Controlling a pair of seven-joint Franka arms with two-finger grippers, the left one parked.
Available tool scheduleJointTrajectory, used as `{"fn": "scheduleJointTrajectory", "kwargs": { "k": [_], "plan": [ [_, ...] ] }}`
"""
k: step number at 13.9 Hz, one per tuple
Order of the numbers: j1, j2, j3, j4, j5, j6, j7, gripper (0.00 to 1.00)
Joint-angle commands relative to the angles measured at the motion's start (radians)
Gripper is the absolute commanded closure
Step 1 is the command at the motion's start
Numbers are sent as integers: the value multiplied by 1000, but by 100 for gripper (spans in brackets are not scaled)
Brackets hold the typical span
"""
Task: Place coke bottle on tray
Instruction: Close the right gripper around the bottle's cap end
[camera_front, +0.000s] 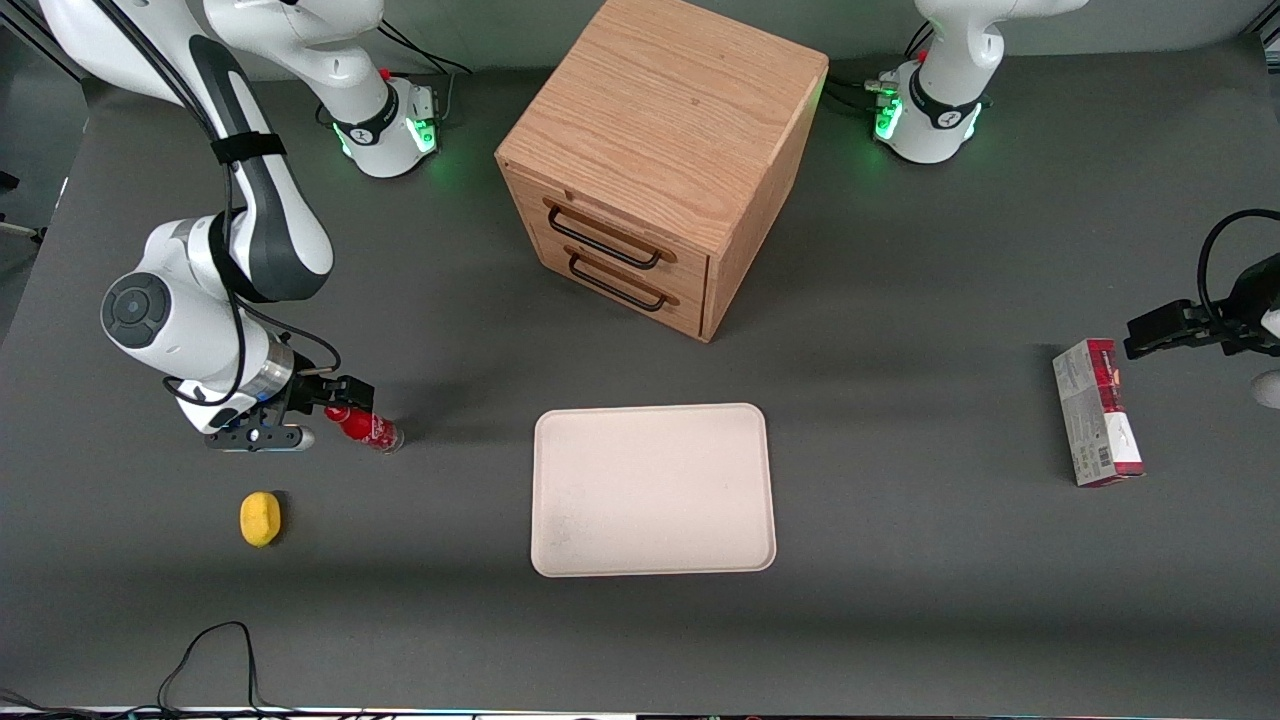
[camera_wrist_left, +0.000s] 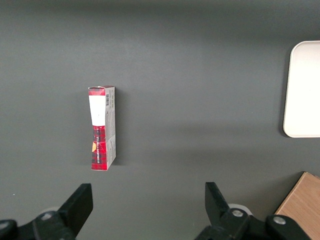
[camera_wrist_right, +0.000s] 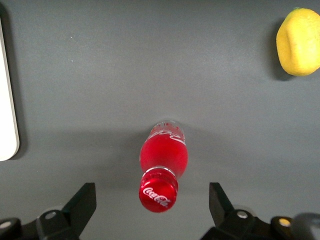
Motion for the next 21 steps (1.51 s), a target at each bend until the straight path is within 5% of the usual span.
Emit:
{"fn": "scheduleJointTrajectory", "kwargs": {
  "k": [1, 6, 7, 10, 11, 18, 21],
  "plan": [
    [2, -4, -3, -15, 6, 21, -43, 0],
    [1, -4, -2, -15, 6, 25, -52, 1],
    [1, -4, -3, -15, 6, 23, -64, 12],
    [1, -6, -3, -15, 8, 18, -65, 88],
    [-1, -6, -3, -15, 8, 18, -65, 98],
    [-1, -3, -3, 0, 9, 12, -57, 100],
    [-4, 25, -3, 200, 20, -194, -19, 100]
  ]
}}
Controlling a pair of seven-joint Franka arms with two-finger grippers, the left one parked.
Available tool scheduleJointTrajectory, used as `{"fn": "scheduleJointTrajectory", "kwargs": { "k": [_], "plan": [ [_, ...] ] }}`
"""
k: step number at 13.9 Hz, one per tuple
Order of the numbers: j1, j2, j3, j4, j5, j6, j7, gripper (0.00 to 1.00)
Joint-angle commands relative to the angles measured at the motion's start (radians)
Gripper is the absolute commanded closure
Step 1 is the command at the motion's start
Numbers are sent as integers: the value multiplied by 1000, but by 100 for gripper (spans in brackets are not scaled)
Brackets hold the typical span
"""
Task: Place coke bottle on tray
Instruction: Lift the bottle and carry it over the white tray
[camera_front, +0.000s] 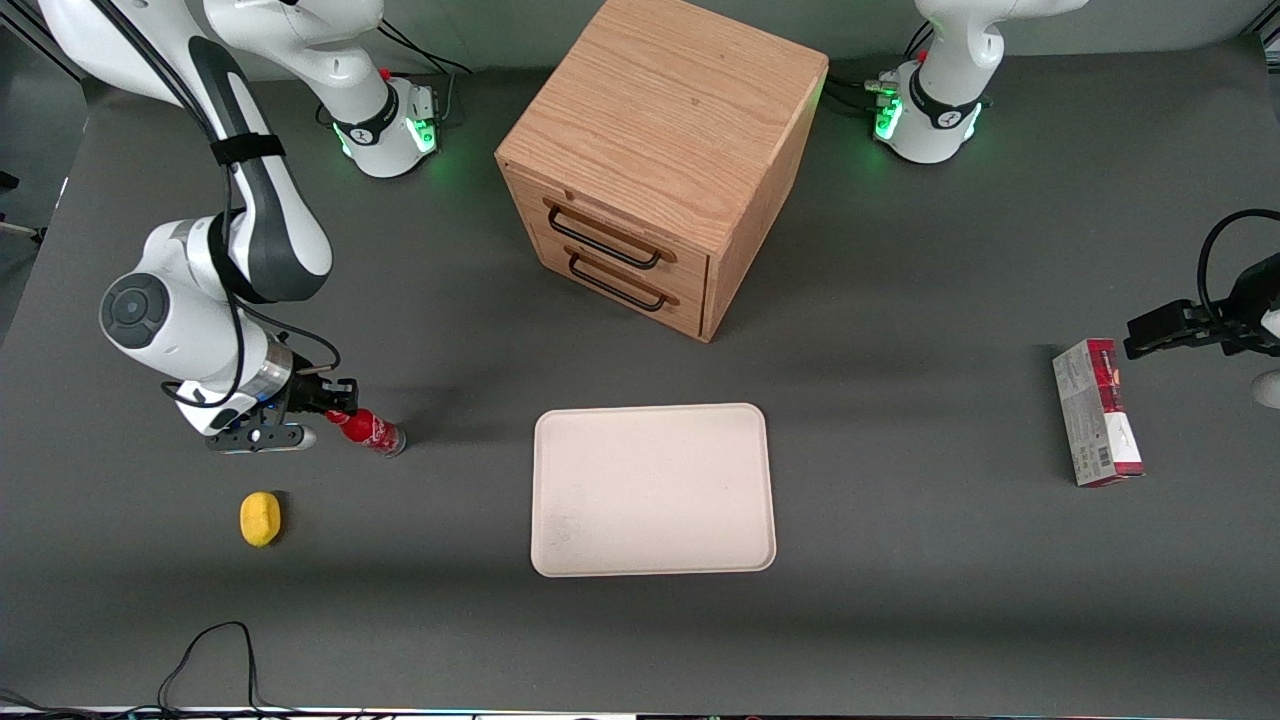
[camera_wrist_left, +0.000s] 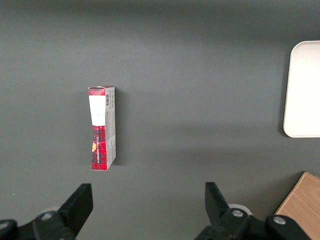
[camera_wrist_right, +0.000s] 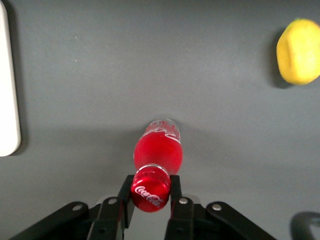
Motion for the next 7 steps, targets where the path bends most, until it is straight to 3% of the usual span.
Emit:
{"fn": "scheduleJointTrajectory", "kwargs": {
  "k": [1, 7],
  "plan": [
    [0, 41, -2, 255, 20, -260, 36, 100],
    [12, 192, 3, 821, 34, -822, 158, 100]
  ]
}}
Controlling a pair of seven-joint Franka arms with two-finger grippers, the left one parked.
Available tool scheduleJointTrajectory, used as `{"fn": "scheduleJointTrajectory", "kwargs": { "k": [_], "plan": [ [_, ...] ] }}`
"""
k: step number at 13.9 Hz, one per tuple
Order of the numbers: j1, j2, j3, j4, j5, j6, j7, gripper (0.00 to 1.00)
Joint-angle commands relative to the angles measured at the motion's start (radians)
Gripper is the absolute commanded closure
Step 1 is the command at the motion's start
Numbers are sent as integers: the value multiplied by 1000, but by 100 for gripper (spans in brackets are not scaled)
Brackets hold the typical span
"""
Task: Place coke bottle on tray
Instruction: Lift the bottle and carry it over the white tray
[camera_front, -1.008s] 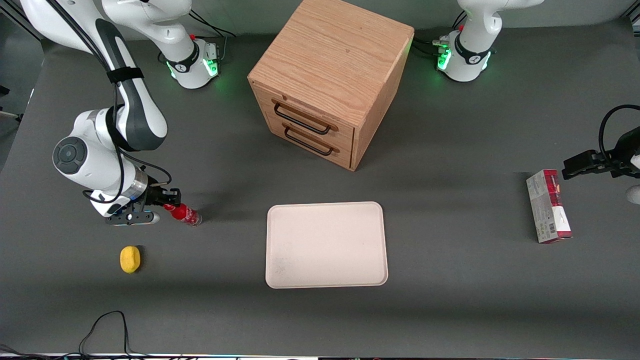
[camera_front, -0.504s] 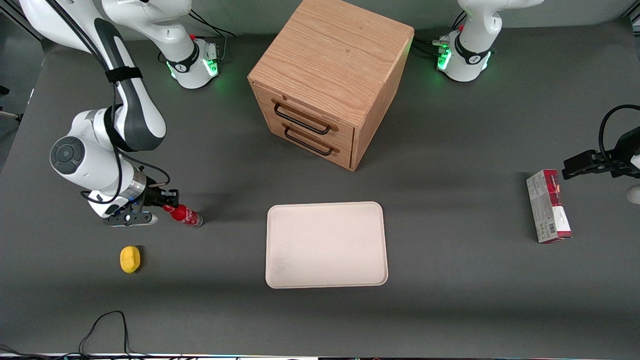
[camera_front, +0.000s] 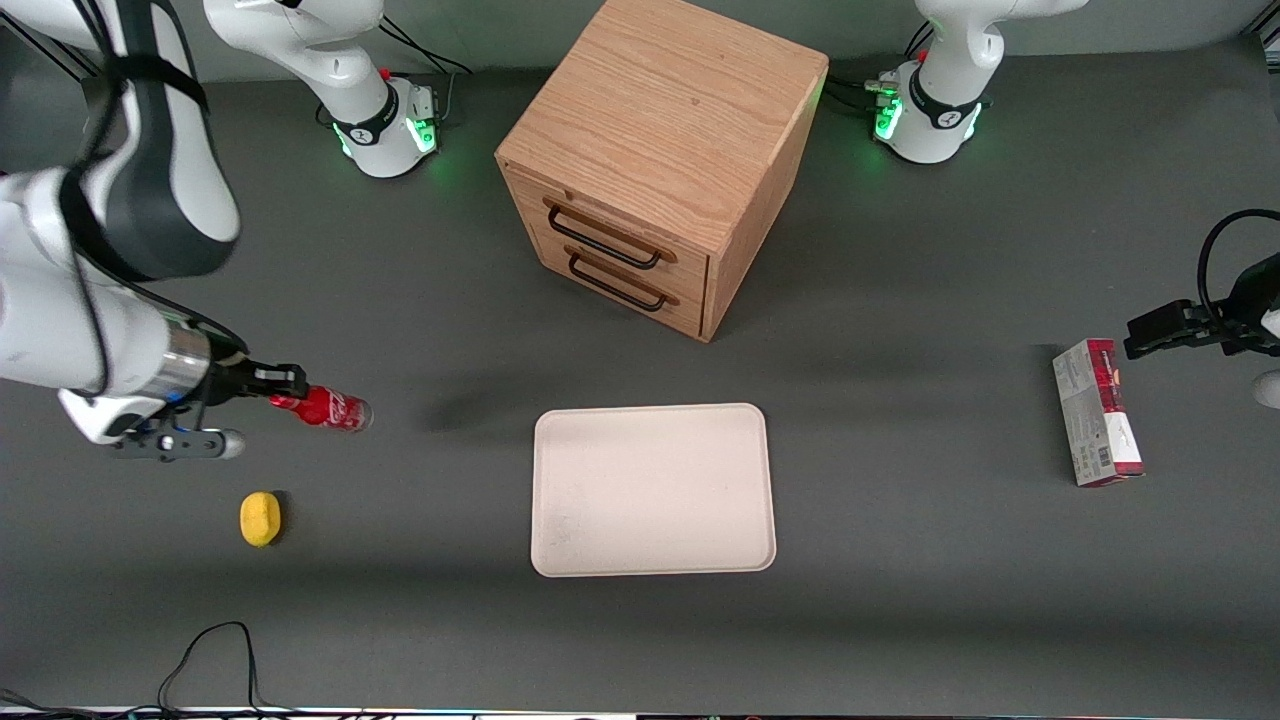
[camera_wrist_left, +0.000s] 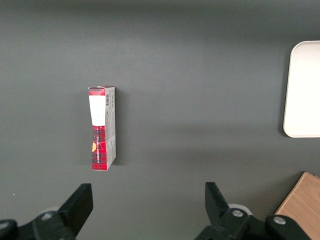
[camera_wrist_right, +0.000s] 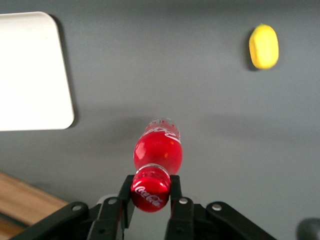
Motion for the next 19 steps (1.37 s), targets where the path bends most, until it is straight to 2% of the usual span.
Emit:
{"fn": "scheduleJointTrajectory", "kwargs": {
  "k": [1, 5, 7, 9, 13, 16, 19],
  "plan": [
    [5, 149, 1, 323, 33, -211, 70, 100],
    [14, 200, 30, 377, 31, -224, 136, 100],
    [59, 272, 43, 444, 31, -187, 248, 100],
    [111, 356, 70, 498, 31, -95, 393, 100],
    [189, 476, 138, 506, 25, 181, 636, 100],
    [234, 528, 129, 508, 20, 262, 658, 100],
    [250, 591, 129, 517, -38, 353, 701, 100]
  ]
}}
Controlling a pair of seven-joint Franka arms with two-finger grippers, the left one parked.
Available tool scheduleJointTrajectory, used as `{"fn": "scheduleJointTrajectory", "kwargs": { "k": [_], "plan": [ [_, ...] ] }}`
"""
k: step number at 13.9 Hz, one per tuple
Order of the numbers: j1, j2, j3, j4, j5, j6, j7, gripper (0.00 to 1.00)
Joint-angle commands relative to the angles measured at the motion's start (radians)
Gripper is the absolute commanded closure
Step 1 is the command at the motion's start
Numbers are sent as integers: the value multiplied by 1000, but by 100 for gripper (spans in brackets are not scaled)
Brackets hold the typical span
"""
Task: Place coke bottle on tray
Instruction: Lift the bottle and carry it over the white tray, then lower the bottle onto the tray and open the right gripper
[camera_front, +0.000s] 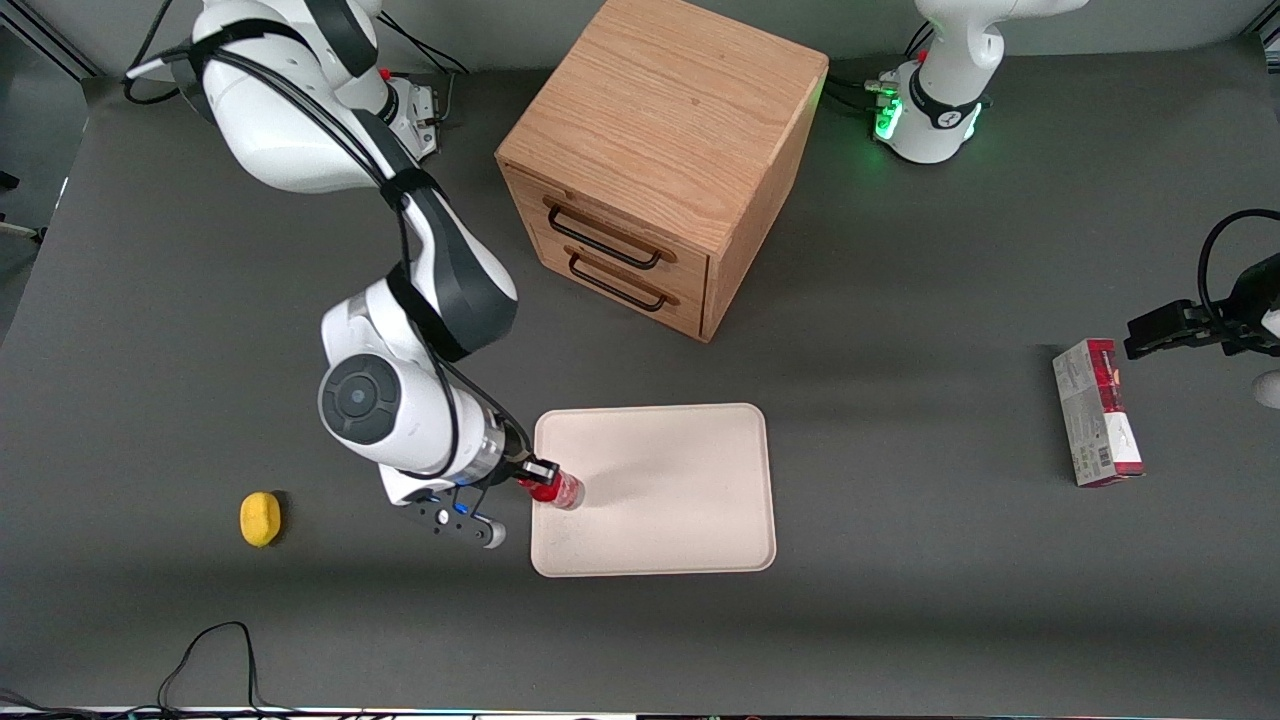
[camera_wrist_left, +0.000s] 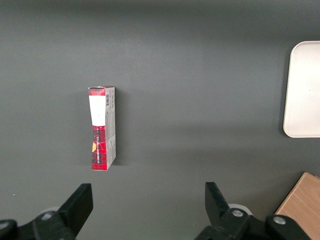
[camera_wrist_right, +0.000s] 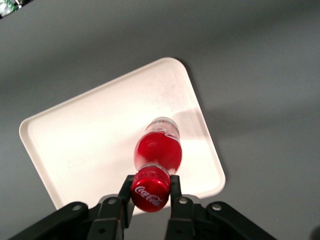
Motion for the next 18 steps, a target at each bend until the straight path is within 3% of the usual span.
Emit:
{"fn": "scheduleJointTrajectory", "kwargs": {
  "k": [1, 4, 9, 10, 11, 12, 16, 18],
  "plan": [
    [15, 68, -3, 73, -56, 30, 63, 100],
    [18, 79, -1, 73, -97, 30, 64, 100],
    [18, 89, -3, 73, -99, 35, 65, 100],
    [18, 89, -3, 73, -99, 35, 64, 88],
    [16, 89, -3, 73, -99, 37, 57, 12],
    [18, 89, -3, 71, -100, 40, 56, 0],
    [16, 69, -1, 70, -118, 9, 53, 0],
    [4, -3, 0, 53, -119, -113, -51, 0]
  ]
}}
